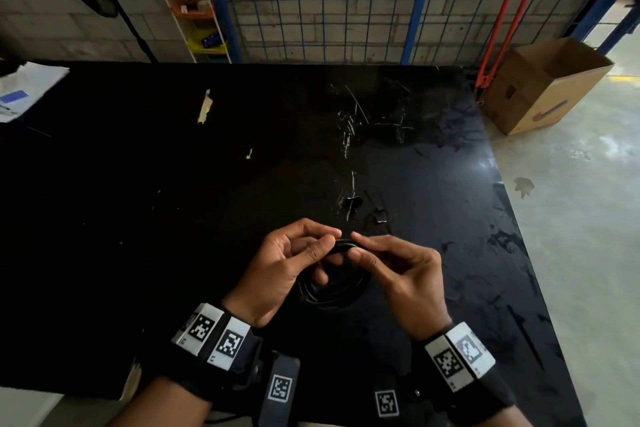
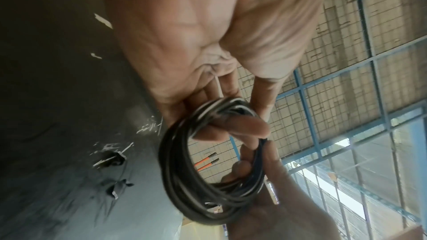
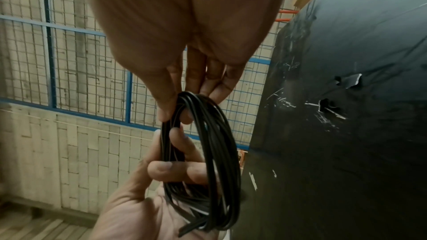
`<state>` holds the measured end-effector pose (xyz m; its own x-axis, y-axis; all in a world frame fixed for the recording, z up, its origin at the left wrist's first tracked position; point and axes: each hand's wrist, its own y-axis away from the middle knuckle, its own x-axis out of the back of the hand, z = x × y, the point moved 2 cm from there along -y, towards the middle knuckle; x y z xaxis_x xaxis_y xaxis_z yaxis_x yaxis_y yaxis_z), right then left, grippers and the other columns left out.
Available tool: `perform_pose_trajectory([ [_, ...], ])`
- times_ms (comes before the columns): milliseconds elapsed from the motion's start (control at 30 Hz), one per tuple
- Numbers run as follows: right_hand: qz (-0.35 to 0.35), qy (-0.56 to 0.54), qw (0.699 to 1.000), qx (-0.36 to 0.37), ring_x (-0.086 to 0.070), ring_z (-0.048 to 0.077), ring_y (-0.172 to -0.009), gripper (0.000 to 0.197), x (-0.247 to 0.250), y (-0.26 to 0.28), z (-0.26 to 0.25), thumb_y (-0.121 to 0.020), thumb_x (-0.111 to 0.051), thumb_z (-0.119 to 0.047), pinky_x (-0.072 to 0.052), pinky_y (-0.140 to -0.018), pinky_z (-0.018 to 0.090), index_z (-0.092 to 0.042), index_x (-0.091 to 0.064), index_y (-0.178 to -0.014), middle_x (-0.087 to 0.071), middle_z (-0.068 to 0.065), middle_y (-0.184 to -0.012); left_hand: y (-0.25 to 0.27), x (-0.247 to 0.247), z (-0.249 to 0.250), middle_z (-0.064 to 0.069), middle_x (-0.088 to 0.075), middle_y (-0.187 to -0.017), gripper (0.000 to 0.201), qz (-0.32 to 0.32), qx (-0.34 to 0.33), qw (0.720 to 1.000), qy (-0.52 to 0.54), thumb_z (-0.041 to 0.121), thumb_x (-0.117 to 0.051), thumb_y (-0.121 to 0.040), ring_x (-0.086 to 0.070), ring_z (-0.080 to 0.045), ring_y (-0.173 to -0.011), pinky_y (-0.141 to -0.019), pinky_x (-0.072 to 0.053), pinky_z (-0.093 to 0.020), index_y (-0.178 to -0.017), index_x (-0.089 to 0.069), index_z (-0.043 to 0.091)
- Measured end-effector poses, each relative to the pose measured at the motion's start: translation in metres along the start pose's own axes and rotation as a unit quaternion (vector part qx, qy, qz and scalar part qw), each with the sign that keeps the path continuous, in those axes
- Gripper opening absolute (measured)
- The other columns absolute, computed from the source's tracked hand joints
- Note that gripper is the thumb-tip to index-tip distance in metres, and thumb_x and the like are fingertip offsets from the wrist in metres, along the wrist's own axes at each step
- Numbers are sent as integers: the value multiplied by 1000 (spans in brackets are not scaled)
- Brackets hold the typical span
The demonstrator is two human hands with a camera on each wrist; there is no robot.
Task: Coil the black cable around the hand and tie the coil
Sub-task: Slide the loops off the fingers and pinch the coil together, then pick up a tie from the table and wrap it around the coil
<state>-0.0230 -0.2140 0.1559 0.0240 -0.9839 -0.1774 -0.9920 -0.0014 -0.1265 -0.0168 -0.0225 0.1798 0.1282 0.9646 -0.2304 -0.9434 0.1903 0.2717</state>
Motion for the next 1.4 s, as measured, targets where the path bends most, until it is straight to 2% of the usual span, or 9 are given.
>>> perform_pose_trajectory([
  [300,-10,22,999,-39,-80,17,-90,22,-3,11,29,-76,-84,-9,-59,-80,21,-10,-82,-98,-84,4,-95,-1,9,-28,-12,-75,-78,23,48,101,990,81,20,-71,-82,-60,-5,-58,-71,-42,-26,-97,-81,5],
  [533,-62,52,993,-83,-79,21,-99,38,1,-4,34,-79,-84,-21,-61,-89,28,-12,-78,-115,-82,5,-103,-9,16,-37,-14,-75,-79,26,84,100,988,83,17,-72,-81,-59,-4,-55,-69,-41,-23,-99,-78,0],
  [633,-3,132,985,-114,-79,22,-93,26,23,-32,63,-85,-82,-21,-62,-92,39,-14,-78,-110,-82,5,-96,-14,21,-40,-6,-77,-74,31,111,79,988,70,15,-72,-80,-68,-3,-60,-74,-43,-26,-102,-75,-7],
  [700,58,253,956,-137,-77,19,-84,13,47,-57,94,-88,-80,-19,-63,-88,44,-15,-78,-100,-81,0,-87,-17,26,-41,0,-75,-67,33,122,71,988,55,16,-72,-79,-72,-6,-66,-78,-43,-28,-102,-75,-7],
  [766,80,394,903,-152,-76,21,-85,12,72,-85,121,-87,-77,-21,-60,-85,35,-16,-74,-98,-76,-5,-84,-19,32,-44,2,-73,-64,32,133,68,988,45,17,-72,-79,-73,-11,-73,-80,-45,-29,-101,-76,-5],
  [800,75,448,876,-163,-75,25,-92,16,81,-99,133,-87,-75,-23,-56,-85,31,-16,-72,-100,-75,-3,-89,-20,35,-46,3,-72,-63,32,138,66,987,40,18,-72,-79,-72,-17,-78,-81,-45,-29,-101,-77,-4],
  [933,12,564,800,-206,-65,38,-113,39,94,-149,175,-87,-72,-32,-53,-91,42,-14,-59,-120,-66,11,-121,-24,45,-50,4,-70,-59,32,155,61,985,34,19,-71,-81,-67,-33,-93,-83,-47,-31,-103,-77,-2],
  [1166,-90,615,754,-210,-62,40,-118,51,84,-197,225,-88,-68,-21,-54,-89,44,-21,-53,-137,-53,10,-132,-30,52,-56,2,-70,-60,30,175,32,983,45,18,-71,-79,-68,-25,-84,-71,-53,-16,-102,-77,-2],
  [1400,-77,609,757,-223,-70,44,-101,20,93,-188,226,-84,-63,-13,-55,-77,39,-9,-75,-99,-72,18,-108,-31,53,-53,0,-75,-71,23,176,6,983,44,18,-73,-80,-71,-11,-73,-72,-54,-17,-96,-79,3],
])
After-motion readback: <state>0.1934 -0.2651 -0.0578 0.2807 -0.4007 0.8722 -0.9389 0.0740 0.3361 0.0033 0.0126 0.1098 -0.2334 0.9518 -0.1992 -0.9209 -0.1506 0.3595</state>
